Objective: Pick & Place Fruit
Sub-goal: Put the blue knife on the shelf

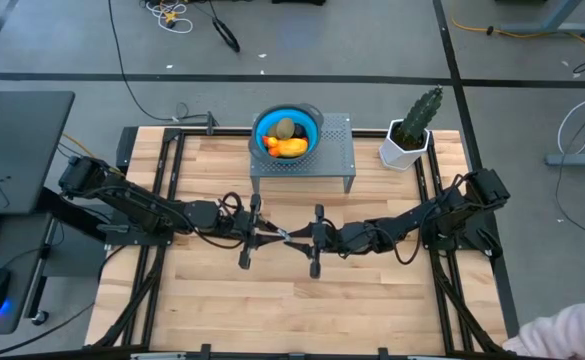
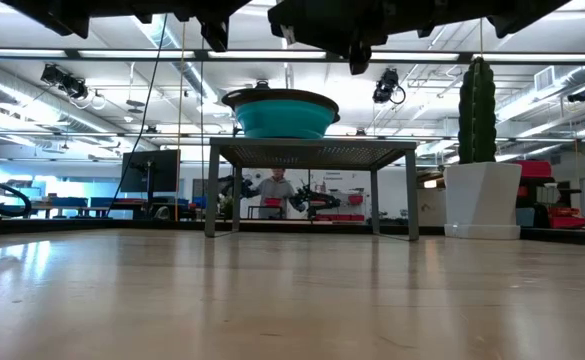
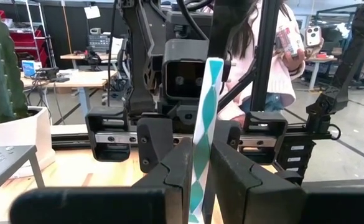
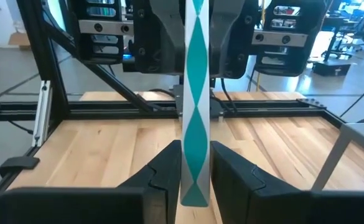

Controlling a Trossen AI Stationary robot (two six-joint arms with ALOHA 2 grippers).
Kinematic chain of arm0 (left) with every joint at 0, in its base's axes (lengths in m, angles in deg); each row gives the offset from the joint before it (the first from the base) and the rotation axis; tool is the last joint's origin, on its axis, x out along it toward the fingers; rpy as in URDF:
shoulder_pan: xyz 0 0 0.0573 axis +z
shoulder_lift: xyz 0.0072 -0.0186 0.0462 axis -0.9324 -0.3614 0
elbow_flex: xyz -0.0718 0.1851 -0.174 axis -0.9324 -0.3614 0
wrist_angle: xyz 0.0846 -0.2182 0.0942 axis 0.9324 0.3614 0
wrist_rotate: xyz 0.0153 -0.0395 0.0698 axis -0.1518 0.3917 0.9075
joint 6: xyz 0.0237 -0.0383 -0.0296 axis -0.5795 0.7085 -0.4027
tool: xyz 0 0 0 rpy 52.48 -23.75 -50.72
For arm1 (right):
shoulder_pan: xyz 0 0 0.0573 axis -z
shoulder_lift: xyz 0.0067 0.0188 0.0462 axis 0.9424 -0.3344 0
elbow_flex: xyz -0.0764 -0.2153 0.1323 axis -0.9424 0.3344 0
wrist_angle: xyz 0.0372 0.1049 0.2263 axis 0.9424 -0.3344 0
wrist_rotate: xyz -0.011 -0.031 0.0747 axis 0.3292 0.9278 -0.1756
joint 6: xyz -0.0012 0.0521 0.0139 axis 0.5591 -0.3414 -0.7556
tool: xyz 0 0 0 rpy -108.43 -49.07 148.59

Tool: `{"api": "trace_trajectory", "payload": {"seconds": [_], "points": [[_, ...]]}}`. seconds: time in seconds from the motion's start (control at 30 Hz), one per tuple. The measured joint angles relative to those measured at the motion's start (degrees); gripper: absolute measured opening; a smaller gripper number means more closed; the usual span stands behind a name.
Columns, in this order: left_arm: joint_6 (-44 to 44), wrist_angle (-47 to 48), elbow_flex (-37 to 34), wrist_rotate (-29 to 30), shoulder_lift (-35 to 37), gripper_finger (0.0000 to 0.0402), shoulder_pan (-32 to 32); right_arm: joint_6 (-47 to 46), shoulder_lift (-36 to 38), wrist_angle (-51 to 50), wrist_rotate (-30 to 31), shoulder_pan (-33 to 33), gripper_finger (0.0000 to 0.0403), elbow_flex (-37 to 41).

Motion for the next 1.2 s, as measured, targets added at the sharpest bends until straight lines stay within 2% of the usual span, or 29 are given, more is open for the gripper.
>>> {"api": "trace_trajectory", "payload": {"seconds": [0.83,1.0,1.2], "points": [[0.2,-2.3,0.0,0.7,0.0,0.0057,0.0,-1.3,-0.3,3.8,0.7,0.5,0.0089,0.1],[1.2,-2.3,0.0,2.8,0.0,0.0057,0.0,-1.4,-0.3,4.0,1.0,0.6,0.0089,0.1],[1.3,-2.5,0.0,3.4,0.0,0.0088,0.0,-1.3,-0.3,4.5,1.1,1.1,0.0089,0.1]]}}
